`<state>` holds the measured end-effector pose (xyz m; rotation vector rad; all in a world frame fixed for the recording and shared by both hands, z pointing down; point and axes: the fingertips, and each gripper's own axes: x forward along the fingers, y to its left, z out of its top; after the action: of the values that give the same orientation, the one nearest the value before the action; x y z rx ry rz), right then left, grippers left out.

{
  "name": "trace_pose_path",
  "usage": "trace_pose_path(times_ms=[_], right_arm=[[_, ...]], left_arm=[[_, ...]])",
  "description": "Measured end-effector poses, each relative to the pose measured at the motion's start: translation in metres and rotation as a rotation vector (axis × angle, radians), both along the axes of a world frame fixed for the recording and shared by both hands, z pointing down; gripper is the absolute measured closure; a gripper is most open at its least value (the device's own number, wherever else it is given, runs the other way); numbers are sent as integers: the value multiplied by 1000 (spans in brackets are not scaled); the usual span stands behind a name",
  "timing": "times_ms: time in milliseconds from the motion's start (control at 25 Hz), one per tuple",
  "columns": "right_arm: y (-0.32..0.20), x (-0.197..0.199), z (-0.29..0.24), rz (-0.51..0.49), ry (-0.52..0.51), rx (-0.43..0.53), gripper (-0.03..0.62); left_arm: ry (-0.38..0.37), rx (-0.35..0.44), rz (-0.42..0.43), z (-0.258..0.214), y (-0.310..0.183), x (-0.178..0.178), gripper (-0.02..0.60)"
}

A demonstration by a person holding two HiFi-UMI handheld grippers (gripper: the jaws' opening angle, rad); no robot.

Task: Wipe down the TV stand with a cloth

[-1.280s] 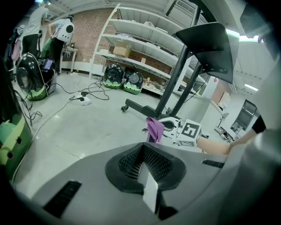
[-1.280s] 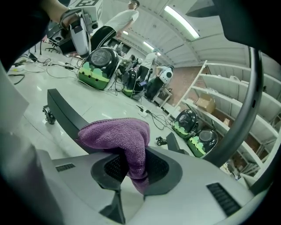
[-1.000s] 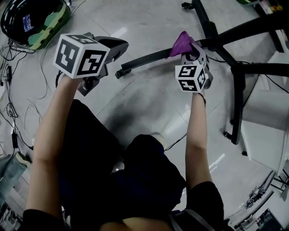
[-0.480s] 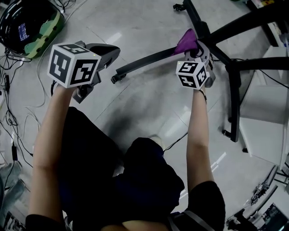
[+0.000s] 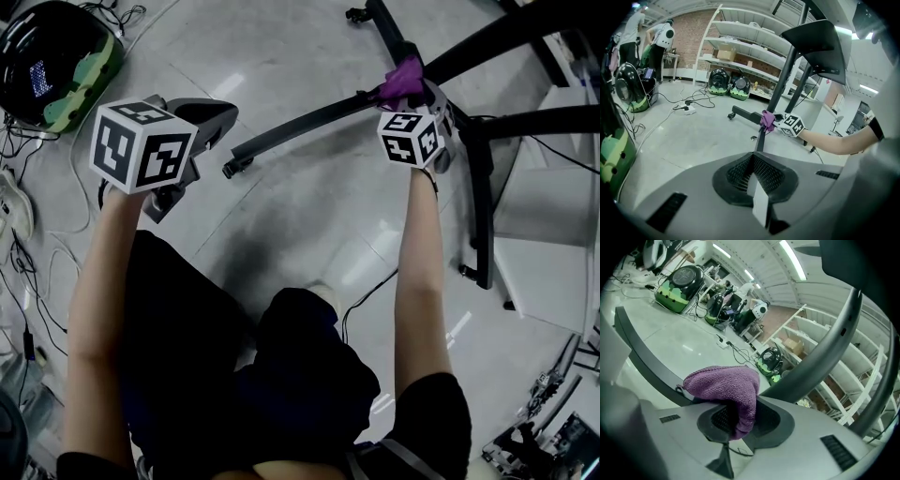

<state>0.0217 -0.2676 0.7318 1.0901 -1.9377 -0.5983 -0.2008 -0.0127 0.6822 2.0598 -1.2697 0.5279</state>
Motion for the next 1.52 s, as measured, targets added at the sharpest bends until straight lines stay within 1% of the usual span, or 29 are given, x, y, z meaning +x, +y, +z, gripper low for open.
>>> trace_pose_path(times_ms=[120,280,480,760,880,1040,1120,1240,1400,1520], right_arm=[[-2,10,1,3,18,-1,499],[0,18,5,-8,70,10,499],[1,27,7,5,76,-6,499],[-2,45,11,12,123,-11,499],[-5,58,14,39,132,-20,499],[-15,84,22,131,115,-60,499],[-20,94,23,158,111,-68,499],[-26,98,24,164,125,-62,499],[-38,98,17,182,103,-54,499],[-52,95,12,182,121,-33,499]], left_arm=[[-2,1,1,-1,0,2,575],[-4,-3,4,0,0,3,575],[-6,-7,22,2,-3,12,575],[-7,-19,34,7,-7,17,575],[-7,-21,35,8,-7,18,575],[-12,-24,39,10,-8,19,575],[-13,-27,41,10,-9,20,575],[-14,-32,44,13,-10,23,575],[-14,-37,50,15,-12,27,575],[-22,-39,57,16,-13,28,575]])
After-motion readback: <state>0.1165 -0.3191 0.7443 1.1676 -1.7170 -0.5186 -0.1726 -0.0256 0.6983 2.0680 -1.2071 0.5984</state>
